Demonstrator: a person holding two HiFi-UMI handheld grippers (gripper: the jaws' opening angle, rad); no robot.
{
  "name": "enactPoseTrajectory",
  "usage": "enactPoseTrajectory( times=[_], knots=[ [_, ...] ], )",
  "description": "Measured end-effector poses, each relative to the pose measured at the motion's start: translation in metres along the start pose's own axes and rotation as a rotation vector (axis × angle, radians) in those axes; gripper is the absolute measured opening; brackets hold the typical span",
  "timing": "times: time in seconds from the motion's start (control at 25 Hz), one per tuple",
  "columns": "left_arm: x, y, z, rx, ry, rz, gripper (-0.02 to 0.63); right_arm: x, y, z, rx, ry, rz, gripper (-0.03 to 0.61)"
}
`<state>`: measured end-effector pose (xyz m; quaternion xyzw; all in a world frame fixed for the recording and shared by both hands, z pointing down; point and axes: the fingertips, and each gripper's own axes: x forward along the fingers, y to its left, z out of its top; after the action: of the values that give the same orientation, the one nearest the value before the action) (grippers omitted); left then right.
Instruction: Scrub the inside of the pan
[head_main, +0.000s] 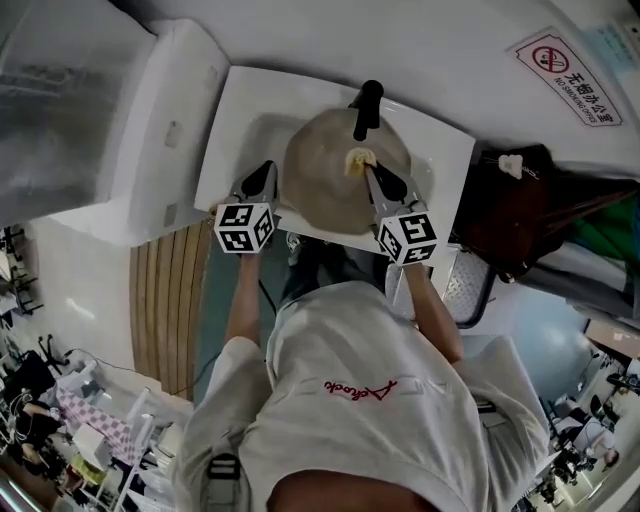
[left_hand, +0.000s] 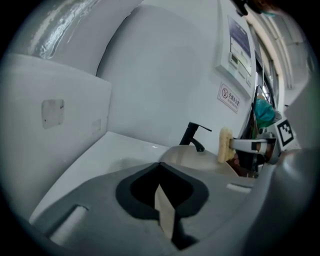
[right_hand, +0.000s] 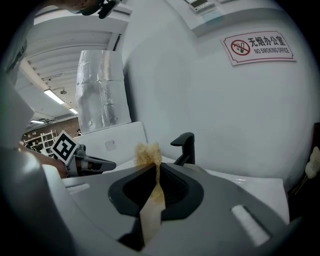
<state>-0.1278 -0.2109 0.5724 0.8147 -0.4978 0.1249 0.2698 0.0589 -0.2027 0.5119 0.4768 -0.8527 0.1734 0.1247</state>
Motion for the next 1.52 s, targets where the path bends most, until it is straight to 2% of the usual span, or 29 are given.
enactPoseTrajectory(
  times=[0.64, 0.68, 0.72, 0.84, 1.08, 1.28, 1.4, 1.52],
  knots=[
    [0.043, 0.013, -0.024, 0.005, 0.108, -0.048, 0.002, 0.026, 0.004, -0.032, 0.041, 0.069, 0.014, 0.029],
    [0.046, 0.012, -0.025, 0.004, 0.115, -0.052, 0.028, 0.026, 0.004, -0.033, 0.042, 0.072, 0.014, 0.029],
    [0.049, 0.012, -0.026, 0.007, 0.124, -0.056, 0.088, 0.027, 0.003, -0.034, 0.042, 0.074, 0.014, 0.029],
    [0.059, 0.010, -0.028, 0.024, 0.151, -0.062, 0.123, 0.029, 0.001, -0.035, 0.045, 0.077, 0.013, 0.029],
    [0.075, 0.012, -0.029, 0.030, 0.167, -0.053, 0.121, 0.036, 0.000, -0.038, 0.047, 0.089, 0.021, 0.030],
    [0.085, 0.016, -0.027, 0.015, 0.176, -0.067, 0.072, 0.045, 0.004, -0.043, 0.039, 0.106, 0.036, 0.031],
    [0.090, 0.016, -0.030, 0.013, 0.197, -0.080, 0.072, 0.051, 0.005, -0.048, 0.040, 0.121, 0.044, 0.031],
    [0.094, 0.014, -0.031, 0.020, 0.214, -0.090, 0.044, 0.058, 0.005, -0.054, 0.036, 0.139, 0.051, 0.029]
  ],
)
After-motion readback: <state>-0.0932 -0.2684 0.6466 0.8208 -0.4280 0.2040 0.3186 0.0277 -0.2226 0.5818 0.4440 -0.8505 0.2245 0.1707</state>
